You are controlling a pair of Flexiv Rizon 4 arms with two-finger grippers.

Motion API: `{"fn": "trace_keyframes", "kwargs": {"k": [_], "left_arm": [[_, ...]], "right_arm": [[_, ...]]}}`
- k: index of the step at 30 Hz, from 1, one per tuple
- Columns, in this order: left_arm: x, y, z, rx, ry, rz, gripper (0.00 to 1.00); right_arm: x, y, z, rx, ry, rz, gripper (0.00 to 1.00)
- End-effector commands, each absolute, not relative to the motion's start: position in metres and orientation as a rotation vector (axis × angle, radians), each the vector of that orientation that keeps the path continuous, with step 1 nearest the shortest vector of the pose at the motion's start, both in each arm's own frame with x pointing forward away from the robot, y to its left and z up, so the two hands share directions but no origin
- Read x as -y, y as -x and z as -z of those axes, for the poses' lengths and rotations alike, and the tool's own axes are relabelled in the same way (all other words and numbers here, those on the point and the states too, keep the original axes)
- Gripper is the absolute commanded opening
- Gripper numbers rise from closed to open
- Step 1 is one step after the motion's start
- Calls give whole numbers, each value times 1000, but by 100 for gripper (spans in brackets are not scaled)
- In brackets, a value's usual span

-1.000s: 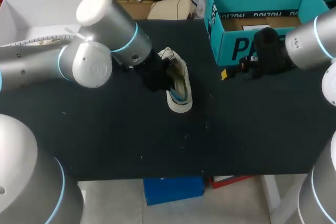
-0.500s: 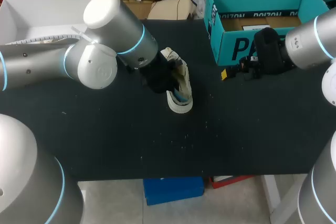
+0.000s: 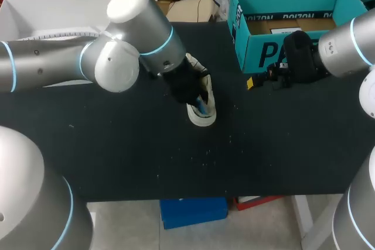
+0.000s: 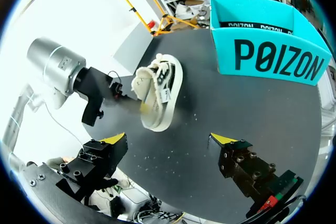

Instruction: Take the shoe out of the shoebox, open the shoe tongue, remove and reinsert the insole, then place the shoe into the shoebox

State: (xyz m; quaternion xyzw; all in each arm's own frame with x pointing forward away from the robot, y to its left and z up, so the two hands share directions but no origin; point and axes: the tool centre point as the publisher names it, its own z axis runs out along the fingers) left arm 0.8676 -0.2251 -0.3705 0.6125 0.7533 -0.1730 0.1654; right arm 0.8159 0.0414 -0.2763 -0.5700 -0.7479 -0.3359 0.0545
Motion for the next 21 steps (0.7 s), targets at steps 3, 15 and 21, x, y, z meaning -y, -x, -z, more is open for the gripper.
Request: {"fn": "trace_keyframes", "kwargs": {"k": [3, 15, 21], "left_arm": [[202, -860, 321, -2046, -1769, 561, 62], [228, -867, 349, -2050, -1910, 305, 0], [222, -866, 367, -2097, -1928, 263, 0]], "right_arm": [[-43, -817, 276, 2273, 1733, 1016, 100], [-43, -817, 276, 2273, 1733, 1016, 100], [-43, -817, 276, 2273, 1733, 1016, 100]]}}
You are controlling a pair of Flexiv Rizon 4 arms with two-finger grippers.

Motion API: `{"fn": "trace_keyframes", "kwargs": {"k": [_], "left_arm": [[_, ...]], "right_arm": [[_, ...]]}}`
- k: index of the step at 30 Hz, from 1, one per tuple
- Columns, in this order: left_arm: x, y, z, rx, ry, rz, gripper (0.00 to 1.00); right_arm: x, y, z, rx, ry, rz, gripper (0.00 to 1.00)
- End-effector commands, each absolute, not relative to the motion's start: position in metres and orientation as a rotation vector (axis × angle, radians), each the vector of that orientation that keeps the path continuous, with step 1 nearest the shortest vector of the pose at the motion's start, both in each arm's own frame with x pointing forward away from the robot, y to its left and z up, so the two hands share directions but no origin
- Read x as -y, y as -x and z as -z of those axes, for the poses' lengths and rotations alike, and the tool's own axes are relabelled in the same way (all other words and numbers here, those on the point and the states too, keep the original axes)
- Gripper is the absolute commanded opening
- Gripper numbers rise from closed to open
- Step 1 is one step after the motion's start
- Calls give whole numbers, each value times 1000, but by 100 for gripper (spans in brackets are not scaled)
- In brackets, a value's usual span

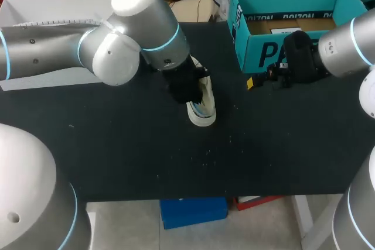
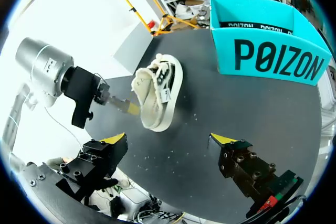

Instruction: Take the shoe out of the shoebox, open the shoe tongue, remove and reinsert the insole, then place the shoe into the shoebox

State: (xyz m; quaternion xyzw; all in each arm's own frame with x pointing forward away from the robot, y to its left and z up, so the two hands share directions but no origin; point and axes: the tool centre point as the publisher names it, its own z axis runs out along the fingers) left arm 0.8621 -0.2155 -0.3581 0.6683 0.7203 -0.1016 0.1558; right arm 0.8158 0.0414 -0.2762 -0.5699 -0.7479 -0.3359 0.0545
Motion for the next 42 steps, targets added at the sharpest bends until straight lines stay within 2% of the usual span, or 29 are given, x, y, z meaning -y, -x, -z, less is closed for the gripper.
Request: {"fn": "trace_keyframes", "kwargs": {"k": [1, 27, 34, 42], "left_arm": [[221, -866, 368, -2104, -1926, 259, 0], [223, -876, 412, -2171, -1944, 279, 0], [210, -885, 354, -2076, -1699, 504, 0], [176, -922, 302, -2014, -1475, 332, 0]], "right_arm": [[-43, -817, 276, 2273, 1733, 1016, 100], [-43, -817, 276, 2273, 1733, 1016, 100], [-43, -817, 276, 2273, 1733, 1016, 100], [-43, -817, 276, 2273, 1733, 1016, 100]]}}
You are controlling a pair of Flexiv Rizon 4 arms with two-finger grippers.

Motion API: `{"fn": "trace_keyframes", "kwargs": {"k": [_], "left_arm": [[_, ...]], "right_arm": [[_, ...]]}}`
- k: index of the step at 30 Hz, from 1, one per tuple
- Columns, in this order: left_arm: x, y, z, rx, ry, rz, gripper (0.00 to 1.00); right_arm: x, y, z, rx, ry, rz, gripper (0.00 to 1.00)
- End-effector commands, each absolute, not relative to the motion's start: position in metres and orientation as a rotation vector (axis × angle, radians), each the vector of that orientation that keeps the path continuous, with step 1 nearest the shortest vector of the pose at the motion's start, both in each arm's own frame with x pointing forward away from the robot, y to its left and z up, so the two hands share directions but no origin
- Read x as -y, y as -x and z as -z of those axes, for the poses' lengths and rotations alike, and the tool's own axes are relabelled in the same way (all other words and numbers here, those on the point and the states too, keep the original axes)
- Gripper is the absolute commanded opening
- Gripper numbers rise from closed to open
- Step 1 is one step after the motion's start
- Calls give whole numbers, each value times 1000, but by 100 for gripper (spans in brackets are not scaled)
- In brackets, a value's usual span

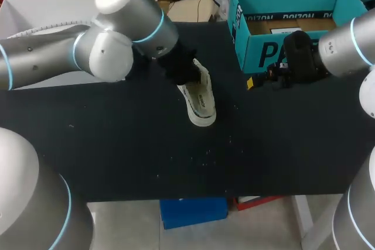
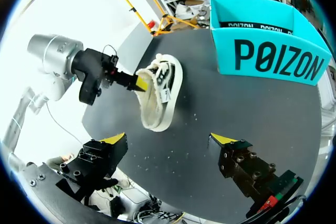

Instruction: Take the shoe out of the shoebox, open the shoe tongue, remove and reinsert the insole, then place the shoe into the shoebox

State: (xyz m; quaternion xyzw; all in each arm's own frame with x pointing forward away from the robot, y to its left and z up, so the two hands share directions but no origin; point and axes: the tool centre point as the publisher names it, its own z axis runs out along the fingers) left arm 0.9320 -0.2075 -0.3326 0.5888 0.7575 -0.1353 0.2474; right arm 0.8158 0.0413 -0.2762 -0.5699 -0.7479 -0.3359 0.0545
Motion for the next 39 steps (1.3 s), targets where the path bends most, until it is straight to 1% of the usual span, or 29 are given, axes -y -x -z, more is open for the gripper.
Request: {"fn": "trace_keyframes", "kwargs": {"k": [1, 8, 15, 21, 31, 39], "left_arm": [[175, -926, 297, -2008, -1465, 334, 0], [166, -961, 283, -2001, -1412, 234, 0], [166, -987, 297, -2030, -1427, 116, 0], [181, -993, 314, -2043, -1490, 116, 0], [196, -965, 333, -2078, -1604, 214, 0], [191, -934, 367, -2161, -1603, 301, 0]], "right_arm": [[-43, -817, 276, 2273, 1733, 1016, 100], [-43, -817, 276, 2273, 1733, 1016, 100], [-43, -817, 276, 2273, 1733, 1016, 100], [-43, -817, 276, 2273, 1733, 1016, 100], [-43, -817, 276, 2273, 1733, 1016, 100], [-43, -817, 276, 2273, 1733, 1016, 100]]}}
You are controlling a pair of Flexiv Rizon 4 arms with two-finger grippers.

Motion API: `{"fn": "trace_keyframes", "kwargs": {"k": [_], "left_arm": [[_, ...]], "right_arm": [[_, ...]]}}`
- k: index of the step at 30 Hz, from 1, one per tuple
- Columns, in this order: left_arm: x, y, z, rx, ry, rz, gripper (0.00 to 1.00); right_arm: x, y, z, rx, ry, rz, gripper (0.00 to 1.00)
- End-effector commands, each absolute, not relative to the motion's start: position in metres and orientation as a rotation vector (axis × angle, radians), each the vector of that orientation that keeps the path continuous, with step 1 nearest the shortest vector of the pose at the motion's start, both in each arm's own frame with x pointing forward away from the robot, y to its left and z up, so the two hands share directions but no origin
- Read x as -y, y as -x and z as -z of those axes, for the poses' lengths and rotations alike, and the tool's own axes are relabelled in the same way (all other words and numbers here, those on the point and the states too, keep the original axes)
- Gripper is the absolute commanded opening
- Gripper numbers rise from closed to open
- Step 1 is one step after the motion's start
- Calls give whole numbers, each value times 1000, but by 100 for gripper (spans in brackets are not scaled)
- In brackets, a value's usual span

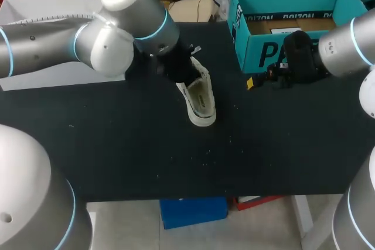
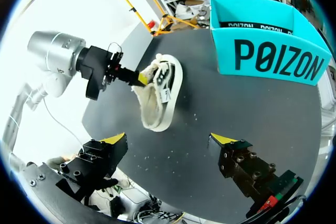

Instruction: Take the shoe out of the shoebox, open the shoe tongue, remove and reinsert the insole, then place the shoe into the shoebox

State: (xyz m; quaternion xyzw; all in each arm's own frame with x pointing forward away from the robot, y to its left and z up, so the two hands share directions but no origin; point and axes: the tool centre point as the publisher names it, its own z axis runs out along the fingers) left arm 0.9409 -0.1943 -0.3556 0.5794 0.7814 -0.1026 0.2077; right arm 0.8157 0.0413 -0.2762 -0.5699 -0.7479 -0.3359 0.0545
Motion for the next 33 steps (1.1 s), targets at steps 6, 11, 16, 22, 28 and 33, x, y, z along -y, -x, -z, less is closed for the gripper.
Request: {"fn": "trace_keyframes", "kwargs": {"k": [6, 11, 16, 22, 28, 33], "left_arm": [[178, -938, 342, -2126, -1621, 277, 0], [169, -939, 303, -2063, -1756, 214, 27], [165, -933, 294, -2063, -1862, 204, 49], [159, -931, 320, -2148, -1904, 234, 51], [162, -925, 341, -2190, -1920, 226, 49], [166, -922, 362, -2217, -1950, 222, 48]], "right_arm": [[-43, -817, 276, 2273, 1733, 1016, 100], [-43, -817, 276, 2273, 1733, 1016, 100], [-43, -817, 276, 2273, 1733, 1016, 100], [-43, -817, 276, 2273, 1733, 1016, 100], [-43, -817, 276, 2273, 1733, 1016, 100], [-43, -817, 276, 2273, 1733, 1016, 100]]}}
